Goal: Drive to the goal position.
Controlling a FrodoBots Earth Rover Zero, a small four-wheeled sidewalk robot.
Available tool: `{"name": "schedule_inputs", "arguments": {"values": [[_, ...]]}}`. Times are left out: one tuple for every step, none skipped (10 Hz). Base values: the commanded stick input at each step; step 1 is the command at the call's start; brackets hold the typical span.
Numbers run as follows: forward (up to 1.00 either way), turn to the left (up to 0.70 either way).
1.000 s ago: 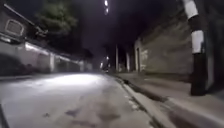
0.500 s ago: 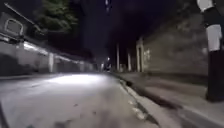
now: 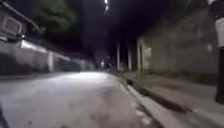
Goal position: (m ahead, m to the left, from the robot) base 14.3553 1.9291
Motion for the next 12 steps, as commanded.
{"name": "schedule_inputs", "arguments": {"values": [[0.70,0.00],[0.70,0.00],[0.70,0.00],[0.70,0.00],[0.70,0.00],[0.70,0.00],[0.70,0.00],[0.70,0.00],[0.70,0.00],[0.70,0.00],[0.70,0.00],[0.70,0.00]]}}
